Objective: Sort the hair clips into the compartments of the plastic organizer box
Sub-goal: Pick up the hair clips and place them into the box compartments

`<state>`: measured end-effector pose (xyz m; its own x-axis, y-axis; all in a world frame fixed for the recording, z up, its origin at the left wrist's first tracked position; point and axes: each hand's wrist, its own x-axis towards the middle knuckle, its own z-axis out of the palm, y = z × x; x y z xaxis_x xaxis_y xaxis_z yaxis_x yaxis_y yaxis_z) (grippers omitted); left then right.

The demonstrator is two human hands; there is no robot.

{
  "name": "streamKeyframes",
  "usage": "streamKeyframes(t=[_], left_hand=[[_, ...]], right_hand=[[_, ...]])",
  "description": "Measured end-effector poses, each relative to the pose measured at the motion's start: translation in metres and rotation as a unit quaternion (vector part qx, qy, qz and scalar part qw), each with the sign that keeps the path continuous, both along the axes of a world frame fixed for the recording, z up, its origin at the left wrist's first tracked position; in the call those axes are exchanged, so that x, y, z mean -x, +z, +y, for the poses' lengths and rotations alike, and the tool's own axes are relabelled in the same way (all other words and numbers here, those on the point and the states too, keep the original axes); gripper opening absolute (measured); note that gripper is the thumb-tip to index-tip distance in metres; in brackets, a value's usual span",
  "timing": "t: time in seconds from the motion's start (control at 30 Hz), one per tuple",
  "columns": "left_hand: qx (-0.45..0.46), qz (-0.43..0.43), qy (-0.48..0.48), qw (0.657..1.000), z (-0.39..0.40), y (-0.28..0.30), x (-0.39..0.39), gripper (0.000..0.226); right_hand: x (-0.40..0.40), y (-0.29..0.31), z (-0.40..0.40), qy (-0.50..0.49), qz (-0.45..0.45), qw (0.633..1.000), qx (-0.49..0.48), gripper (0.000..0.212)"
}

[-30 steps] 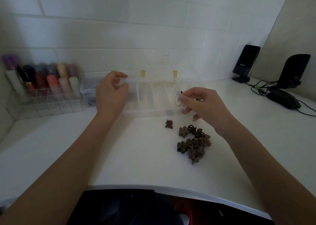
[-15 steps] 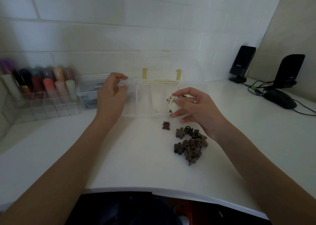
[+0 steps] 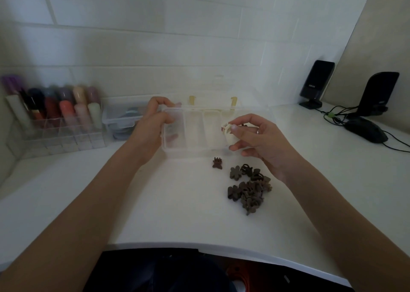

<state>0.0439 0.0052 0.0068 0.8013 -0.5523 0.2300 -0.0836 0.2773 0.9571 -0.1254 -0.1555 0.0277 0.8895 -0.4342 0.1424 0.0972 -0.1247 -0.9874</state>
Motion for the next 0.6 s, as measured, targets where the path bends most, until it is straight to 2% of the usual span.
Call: streamKeyframes(t=[0.07, 0.17, 0.27, 0.37, 0.6], left_hand=[[0.000, -0.004, 0.007, 1.000, 0.001, 0.001, 0.002, 0.034], [0.006, -0.036, 0.042, 0.998, -0.001, 0.002, 0.005, 0.039], [-0.007, -0.145, 0.124, 0.982, -0.004, 0.000, 0.010, 0.036], [-0.030, -0.240, 0.167, 0.956, -0.003, -0.004, 0.011, 0.033], [-0.069, -0.314, 0.186, 0.928, 0.004, -0.007, 0.007, 0.047]], right_hand=[[-0.001, 0.000, 0.000, -0.016, -0.018, 1.000, -0.008, 0.016], [-0.002, 0.001, -0.003, -0.099, -0.071, 0.993, -0.001, 0.010], [-0.002, 0.001, -0.007, -0.156, -0.095, 0.981, 0.061, 0.012], [-0.003, -0.001, -0.007, -0.161, -0.090, 0.980, 0.072, 0.013], [-0.003, 0.000, 0.000, -0.167, -0.108, 0.973, 0.118, 0.013]])
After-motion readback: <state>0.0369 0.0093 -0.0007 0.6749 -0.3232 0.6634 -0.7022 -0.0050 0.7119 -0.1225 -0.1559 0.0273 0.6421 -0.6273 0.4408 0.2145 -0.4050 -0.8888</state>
